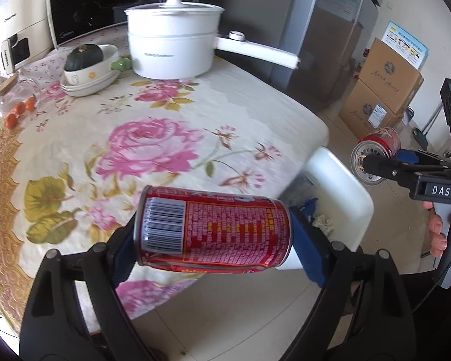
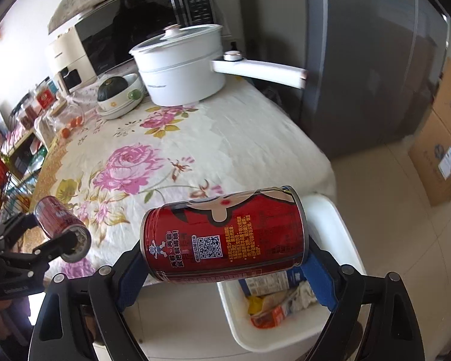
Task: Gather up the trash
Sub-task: 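Carry both red cans over the white bin and open both tools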
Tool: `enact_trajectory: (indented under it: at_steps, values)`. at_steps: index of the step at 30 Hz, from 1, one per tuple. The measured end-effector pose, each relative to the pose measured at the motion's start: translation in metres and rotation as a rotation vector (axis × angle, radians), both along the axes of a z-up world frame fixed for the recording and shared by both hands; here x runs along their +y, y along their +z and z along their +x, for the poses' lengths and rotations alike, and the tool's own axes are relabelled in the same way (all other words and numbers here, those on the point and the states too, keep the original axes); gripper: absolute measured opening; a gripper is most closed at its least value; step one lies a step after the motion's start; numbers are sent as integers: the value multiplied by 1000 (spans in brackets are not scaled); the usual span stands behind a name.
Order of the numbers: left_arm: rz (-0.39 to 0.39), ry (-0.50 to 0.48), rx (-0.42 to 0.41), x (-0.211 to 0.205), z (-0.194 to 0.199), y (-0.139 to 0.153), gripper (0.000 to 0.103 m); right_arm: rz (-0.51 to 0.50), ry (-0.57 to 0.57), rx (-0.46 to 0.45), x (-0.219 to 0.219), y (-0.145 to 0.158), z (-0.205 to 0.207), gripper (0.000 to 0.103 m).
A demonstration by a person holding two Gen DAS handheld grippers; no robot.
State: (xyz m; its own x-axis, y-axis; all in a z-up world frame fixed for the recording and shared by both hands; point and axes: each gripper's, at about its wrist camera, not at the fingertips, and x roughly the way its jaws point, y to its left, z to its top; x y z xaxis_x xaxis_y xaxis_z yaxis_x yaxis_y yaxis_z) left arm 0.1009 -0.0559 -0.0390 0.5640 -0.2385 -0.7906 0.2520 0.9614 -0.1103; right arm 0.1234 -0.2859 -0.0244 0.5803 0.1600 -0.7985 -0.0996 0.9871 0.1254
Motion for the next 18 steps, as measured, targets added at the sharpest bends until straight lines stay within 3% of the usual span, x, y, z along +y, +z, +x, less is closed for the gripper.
enact_trajectory:
  at_steps: [5,9,18]
  values:
    - [-5,-42,18,-32,-4,-11,89,31,-88,112,-41,-15,-10,92]
    - [10,-85,41,-60,-1,-25,89,76,-113,151,-65,-21,-17,92]
    - [37,-200,67,-136,9,-54,89,5,-212,222,-116,-43,-31,92]
